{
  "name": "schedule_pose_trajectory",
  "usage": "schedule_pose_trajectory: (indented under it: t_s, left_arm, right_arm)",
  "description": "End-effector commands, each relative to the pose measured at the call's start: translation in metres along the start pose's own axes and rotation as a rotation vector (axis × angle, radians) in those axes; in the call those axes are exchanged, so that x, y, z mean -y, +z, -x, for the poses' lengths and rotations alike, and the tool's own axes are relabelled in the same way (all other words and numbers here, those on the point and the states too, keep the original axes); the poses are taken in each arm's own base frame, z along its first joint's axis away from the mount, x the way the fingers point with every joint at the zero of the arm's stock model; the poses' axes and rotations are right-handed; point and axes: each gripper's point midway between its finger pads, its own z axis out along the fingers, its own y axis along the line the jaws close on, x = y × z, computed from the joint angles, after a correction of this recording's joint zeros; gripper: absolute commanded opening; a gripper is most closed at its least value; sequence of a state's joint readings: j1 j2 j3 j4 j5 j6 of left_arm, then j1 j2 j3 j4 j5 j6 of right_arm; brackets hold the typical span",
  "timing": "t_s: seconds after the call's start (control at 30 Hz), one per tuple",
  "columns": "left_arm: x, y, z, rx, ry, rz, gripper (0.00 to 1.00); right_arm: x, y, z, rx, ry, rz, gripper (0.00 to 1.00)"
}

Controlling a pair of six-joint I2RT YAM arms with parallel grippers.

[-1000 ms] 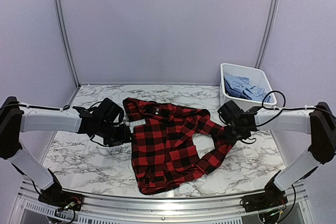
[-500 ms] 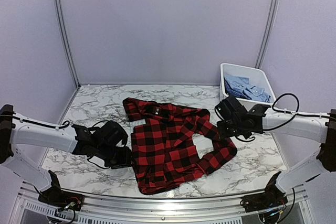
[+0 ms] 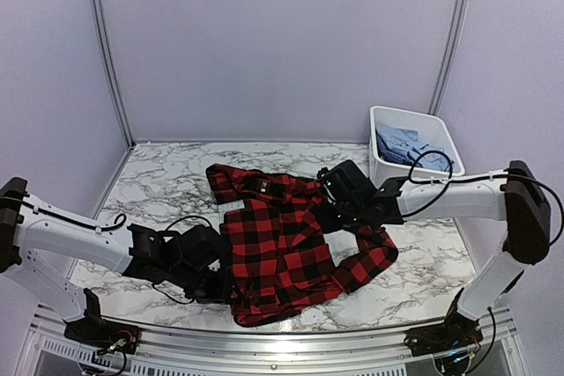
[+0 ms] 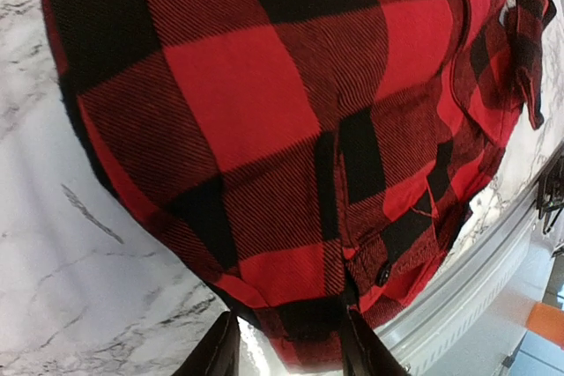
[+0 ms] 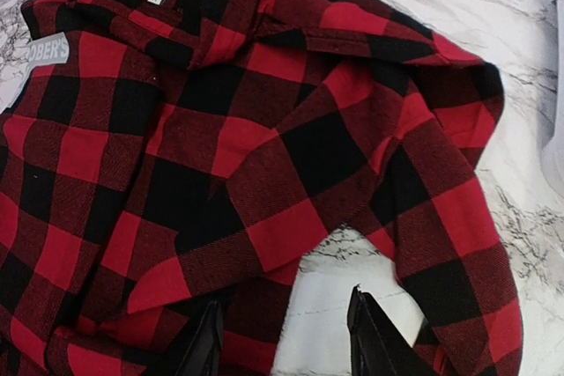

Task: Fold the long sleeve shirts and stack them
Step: Flatten out the crumpled shirt at the center of the board.

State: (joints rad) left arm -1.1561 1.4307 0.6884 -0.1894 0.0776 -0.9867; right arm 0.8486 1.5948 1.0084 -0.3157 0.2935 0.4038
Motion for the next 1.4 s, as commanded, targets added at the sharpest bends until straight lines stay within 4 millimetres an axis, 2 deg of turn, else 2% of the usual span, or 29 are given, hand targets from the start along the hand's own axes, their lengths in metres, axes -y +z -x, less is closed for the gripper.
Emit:
schedule_pose_trajectory:
  t_s: [0.0,0.2,0.27,0.33,0.6,0.77,0.87,0.97,1.07,1.17,1.27,1.3,1.37]
  left_arm:
    - [0.013,0.004,-0.005,-0.008,0.033,0.02,0.42]
    - [0.011,0.013,-0.007,-0.001,0.052,0.089,0.41]
    - [0.008,0.012,-0.004,0.02,0.057,0.118,0.36]
    - [0.006,0.01,-0.001,0.042,0.056,0.142,0.25]
    - [-0.009,-0.009,0.018,0.159,0.037,0.221,0.0]
    - [-0.007,-0.012,0.018,0.165,0.04,0.215,0.0]
    - [0.006,-0.007,0.014,0.128,0.091,0.186,0.21]
    - [0.014,0.0,0.008,0.103,0.124,0.186,0.48]
    - [0.013,0.008,0.002,0.074,0.139,0.214,0.61]
    - [0.003,0.013,-0.002,0.06,0.147,0.297,0.63]
    - [-0.011,0.016,-0.006,0.052,0.146,0.367,0.59]
    - [-0.013,0.016,-0.007,0.052,0.137,0.375,0.57]
    - [-0.015,0.016,-0.007,0.059,0.132,0.383,0.45]
  right_arm:
    - [-0.026,0.014,0.019,0.042,-0.012,0.076,0.45]
    - [-0.032,0.038,0.009,0.004,-0.025,0.076,0.43]
    - [-0.033,0.043,0.003,-0.01,-0.027,0.078,0.43]
    - [-0.033,0.048,-0.004,-0.029,-0.027,0.078,0.43]
    - [-0.028,0.057,-0.03,-0.075,-0.015,0.074,0.42]
    - [-0.026,0.057,-0.038,-0.087,-0.009,0.072,0.42]
    - [-0.026,0.058,-0.04,-0.09,-0.011,0.073,0.41]
    - [-0.026,0.059,-0.042,-0.094,-0.01,0.075,0.41]
    - [-0.027,0.059,-0.042,-0.095,-0.01,0.077,0.41]
    - [-0.028,0.059,-0.041,-0.094,-0.011,0.08,0.41]
    - [-0.028,0.06,-0.042,-0.098,-0.011,0.079,0.41]
    - [-0.029,0.06,-0.043,-0.1,-0.013,0.08,0.41]
    - [-0.029,0.06,-0.044,-0.101,-0.018,0.08,0.41]
